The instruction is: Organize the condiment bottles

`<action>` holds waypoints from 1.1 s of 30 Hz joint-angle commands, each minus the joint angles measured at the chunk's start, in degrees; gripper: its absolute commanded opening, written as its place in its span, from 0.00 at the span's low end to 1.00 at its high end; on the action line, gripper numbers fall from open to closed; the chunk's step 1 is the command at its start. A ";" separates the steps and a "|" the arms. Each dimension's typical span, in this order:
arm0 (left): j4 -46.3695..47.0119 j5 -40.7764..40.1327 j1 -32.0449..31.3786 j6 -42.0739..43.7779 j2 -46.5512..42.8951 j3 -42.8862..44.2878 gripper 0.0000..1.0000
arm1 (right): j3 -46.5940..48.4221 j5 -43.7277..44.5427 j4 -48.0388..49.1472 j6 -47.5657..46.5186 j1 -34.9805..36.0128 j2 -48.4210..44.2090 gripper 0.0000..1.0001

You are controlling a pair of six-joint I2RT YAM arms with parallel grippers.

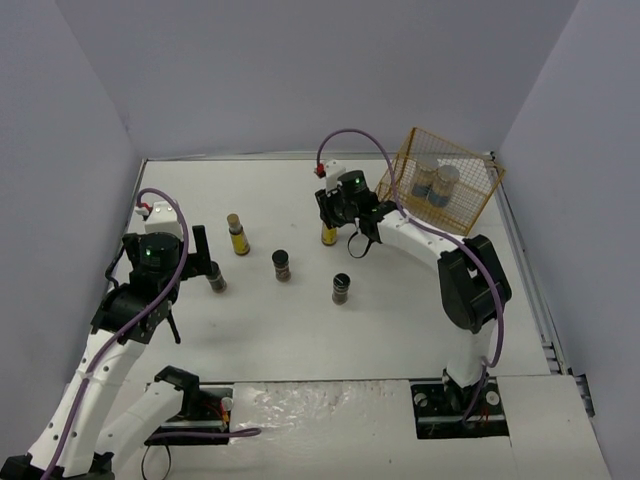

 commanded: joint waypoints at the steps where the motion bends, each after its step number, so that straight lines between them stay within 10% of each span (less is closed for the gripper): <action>1: 3.76 0.10 -0.35 0.57 0.37 1.18 0.97 | 0.59 1.78 3.61 0.78 0.07 -7.99 0.00; 12: 3.71 0.40 -0.35 0.57 0.59 1.22 0.97 | 11.23 25.13 -9.08 7.75 -1.24 -21.12 0.00; 33: 3.62 0.40 -0.35 0.57 0.04 1.15 0.97 | 3.63 31.88 -2.64 15.94 -17.52 -23.35 0.00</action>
